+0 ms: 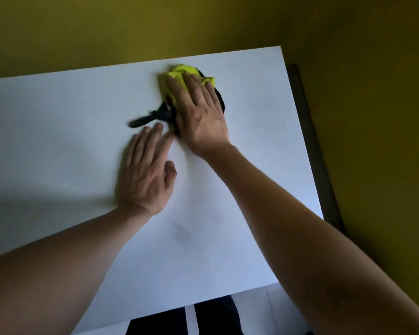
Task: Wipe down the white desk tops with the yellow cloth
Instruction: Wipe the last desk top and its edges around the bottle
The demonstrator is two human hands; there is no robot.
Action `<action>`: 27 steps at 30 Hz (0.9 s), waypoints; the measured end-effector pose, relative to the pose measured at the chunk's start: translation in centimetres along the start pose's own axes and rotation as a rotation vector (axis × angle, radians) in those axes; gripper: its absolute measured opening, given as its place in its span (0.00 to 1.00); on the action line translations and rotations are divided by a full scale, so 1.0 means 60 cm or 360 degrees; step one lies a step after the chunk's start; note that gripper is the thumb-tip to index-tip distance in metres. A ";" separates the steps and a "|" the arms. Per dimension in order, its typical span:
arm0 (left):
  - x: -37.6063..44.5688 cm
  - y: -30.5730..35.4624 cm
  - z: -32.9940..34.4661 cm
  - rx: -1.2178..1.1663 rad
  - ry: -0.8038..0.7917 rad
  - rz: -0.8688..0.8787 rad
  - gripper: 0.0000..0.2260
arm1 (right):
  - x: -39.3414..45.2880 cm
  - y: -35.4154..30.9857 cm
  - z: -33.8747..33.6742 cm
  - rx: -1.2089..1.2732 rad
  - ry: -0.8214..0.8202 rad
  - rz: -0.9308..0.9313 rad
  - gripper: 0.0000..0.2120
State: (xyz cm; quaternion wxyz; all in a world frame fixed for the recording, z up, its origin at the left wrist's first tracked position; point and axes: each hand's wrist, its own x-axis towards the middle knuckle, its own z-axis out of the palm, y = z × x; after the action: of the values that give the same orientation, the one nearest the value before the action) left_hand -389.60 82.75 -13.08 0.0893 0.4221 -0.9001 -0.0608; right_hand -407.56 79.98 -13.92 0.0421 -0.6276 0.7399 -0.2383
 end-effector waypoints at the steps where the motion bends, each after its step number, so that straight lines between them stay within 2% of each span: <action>1: 0.000 0.000 0.000 -0.0003 0.0004 0.0012 0.27 | -0.002 0.018 -0.009 -0.0018 0.0012 0.0004 0.29; 6: 0.002 0.002 0.002 -0.0029 0.0047 0.0027 0.27 | -0.011 0.184 -0.095 -0.0186 0.0199 0.0624 0.32; 10: 0.004 0.001 0.002 -0.0041 0.0033 0.0016 0.27 | -0.017 0.193 -0.108 -0.0176 0.0209 0.0871 0.31; 12: 0.003 0.000 0.000 -0.0052 0.0031 0.0016 0.27 | -0.025 0.143 -0.087 -0.0199 0.0255 0.0783 0.32; 17: 0.000 0.000 0.000 -0.0045 -0.0018 -0.0022 0.27 | -0.084 -0.017 -0.027 -0.0002 0.0106 0.0203 0.30; 20: 0.001 0.001 -0.002 -0.0047 -0.0019 -0.0018 0.27 | -0.093 0.002 -0.039 0.0039 0.0085 0.0102 0.29; 22: 0.001 0.002 -0.002 -0.0058 -0.0012 0.0001 0.27 | -0.099 0.064 -0.066 -0.0004 0.0154 0.0238 0.30; 25: -0.001 0.005 0.001 -0.0075 0.0000 -0.0015 0.26 | -0.122 0.165 -0.116 -0.0139 0.0227 0.0615 0.31; 27: 0.000 0.004 0.002 -0.0074 -0.0004 -0.0021 0.26 | -0.131 0.187 -0.130 -0.0171 0.0241 0.0755 0.30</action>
State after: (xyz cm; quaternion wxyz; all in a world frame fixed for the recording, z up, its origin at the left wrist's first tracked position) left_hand -389.79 82.90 -13.18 0.0975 0.4259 -0.8957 -0.0827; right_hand -418.93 90.91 -13.46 0.0077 -0.4183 0.8791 -0.2284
